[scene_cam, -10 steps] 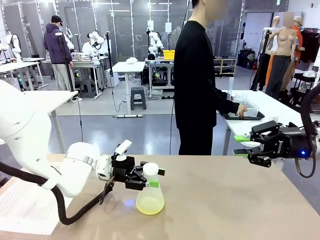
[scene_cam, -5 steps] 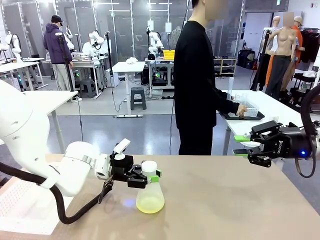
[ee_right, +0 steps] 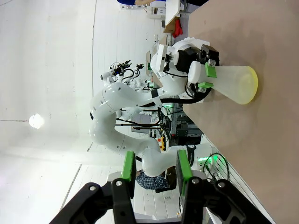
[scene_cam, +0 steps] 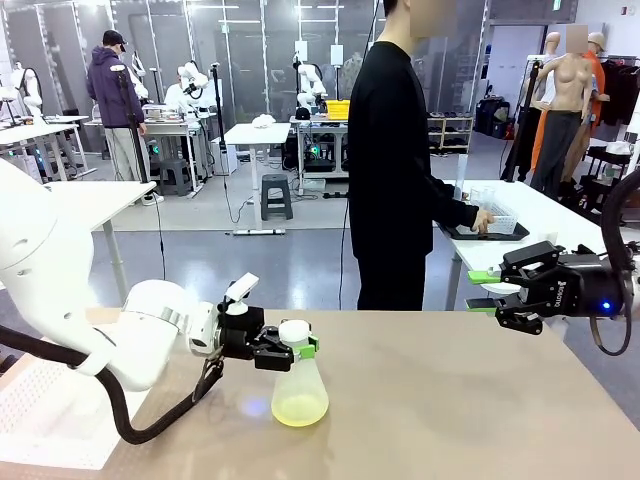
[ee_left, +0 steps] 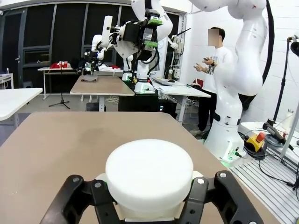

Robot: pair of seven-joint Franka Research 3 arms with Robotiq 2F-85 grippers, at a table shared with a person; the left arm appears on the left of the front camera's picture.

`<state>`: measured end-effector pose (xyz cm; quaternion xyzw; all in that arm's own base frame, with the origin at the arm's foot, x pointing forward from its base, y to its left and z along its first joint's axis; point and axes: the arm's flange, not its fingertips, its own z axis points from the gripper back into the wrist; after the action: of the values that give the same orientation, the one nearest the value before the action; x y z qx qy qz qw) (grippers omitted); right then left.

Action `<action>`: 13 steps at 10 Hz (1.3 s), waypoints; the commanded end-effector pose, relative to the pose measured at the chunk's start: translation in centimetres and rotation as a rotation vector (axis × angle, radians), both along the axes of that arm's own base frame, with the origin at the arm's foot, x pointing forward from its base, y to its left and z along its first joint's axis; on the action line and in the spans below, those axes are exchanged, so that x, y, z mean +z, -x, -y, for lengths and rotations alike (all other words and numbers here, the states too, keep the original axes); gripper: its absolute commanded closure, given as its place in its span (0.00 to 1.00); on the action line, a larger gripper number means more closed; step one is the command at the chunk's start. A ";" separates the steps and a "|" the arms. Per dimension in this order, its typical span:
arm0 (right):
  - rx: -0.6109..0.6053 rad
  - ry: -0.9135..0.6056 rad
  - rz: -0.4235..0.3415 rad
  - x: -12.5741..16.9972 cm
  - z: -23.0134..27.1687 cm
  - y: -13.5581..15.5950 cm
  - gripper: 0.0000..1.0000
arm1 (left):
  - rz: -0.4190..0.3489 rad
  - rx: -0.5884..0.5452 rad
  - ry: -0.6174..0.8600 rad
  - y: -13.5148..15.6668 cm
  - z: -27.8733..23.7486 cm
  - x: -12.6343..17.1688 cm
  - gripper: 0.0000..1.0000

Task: Prepare the solutions needed for the experiment.
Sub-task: When the human places the Big flask in the center of the table, pick up the Big flask and place it in the left Organizing basket.

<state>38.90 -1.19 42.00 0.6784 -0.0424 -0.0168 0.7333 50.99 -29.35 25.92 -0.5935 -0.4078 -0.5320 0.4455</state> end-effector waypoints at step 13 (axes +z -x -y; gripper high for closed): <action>0.003 -0.004 0.016 0.0 0.0 0.0 0.54 | 0.185 0.091 -0.047 5.3 -12.3 18.4 1.00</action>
<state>38.90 -1.21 41.99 0.6783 -0.0425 -0.0170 0.7334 46.32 -18.96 43.49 -0.5149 -0.4559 -0.5713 0.4478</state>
